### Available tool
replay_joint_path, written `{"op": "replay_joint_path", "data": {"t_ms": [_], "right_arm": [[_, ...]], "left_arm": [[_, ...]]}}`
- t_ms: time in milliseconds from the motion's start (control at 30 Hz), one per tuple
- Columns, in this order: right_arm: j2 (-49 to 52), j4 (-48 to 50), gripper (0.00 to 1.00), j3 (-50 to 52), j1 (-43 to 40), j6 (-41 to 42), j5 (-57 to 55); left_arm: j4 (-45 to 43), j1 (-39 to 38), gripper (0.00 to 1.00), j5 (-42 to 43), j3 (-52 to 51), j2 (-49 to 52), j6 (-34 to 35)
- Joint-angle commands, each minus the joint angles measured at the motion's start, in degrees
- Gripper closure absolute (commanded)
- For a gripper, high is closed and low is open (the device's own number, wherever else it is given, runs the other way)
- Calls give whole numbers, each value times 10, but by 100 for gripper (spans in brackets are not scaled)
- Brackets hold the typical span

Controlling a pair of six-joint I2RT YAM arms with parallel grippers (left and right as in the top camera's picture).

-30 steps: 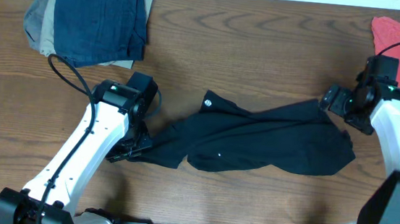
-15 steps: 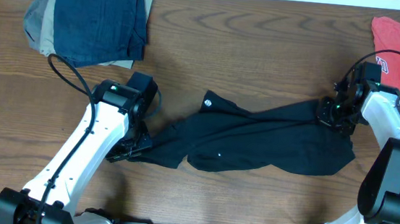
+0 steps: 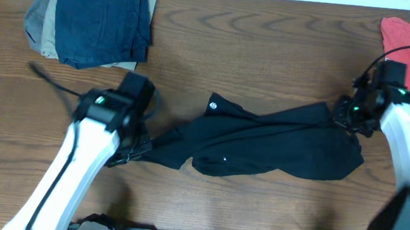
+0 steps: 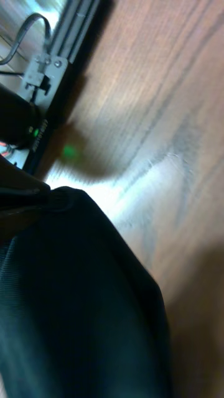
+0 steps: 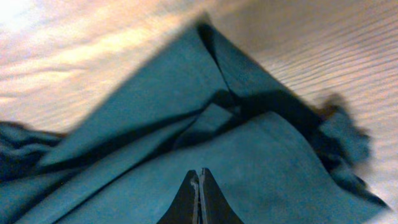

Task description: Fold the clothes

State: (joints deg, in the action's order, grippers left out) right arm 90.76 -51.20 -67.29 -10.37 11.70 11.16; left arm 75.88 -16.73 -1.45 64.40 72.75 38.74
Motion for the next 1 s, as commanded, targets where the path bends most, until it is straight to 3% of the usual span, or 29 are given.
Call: {"op": "replay_joint_path", "data": {"t_ms": [0, 200, 367, 400, 467, 567, 767, 967], "right_arm": [[-70, -9, 99, -6, -2, 4, 7], [-157, -35, 99, -6, -1, 15, 7], [-173, -47, 99, -6, -1, 15, 7], [-170, -45, 91, -5, 0, 14, 7], [-155, -44, 64, -4, 0, 9, 7], [-118, -38, 41, -4, 8, -3, 9], [-23, -19, 28, -4, 56, -15, 16], [79, 14, 22, -4, 110, -34, 15]], "left_arm": [[5, -1, 94, -4, 21, -71, -2], [5, -1, 94, -5, 48, -183, -2], [9, -1, 94, -5, 53, -258, -1], [14, -1, 94, -5, 53, -266, 2], [33, -1, 94, -5, 53, -274, 10], [67, -1, 94, -8, 52, -274, 12], [115, -1, 94, -65, 52, -272, 63], [144, -1, 94, -101, 52, -272, 86]]}}
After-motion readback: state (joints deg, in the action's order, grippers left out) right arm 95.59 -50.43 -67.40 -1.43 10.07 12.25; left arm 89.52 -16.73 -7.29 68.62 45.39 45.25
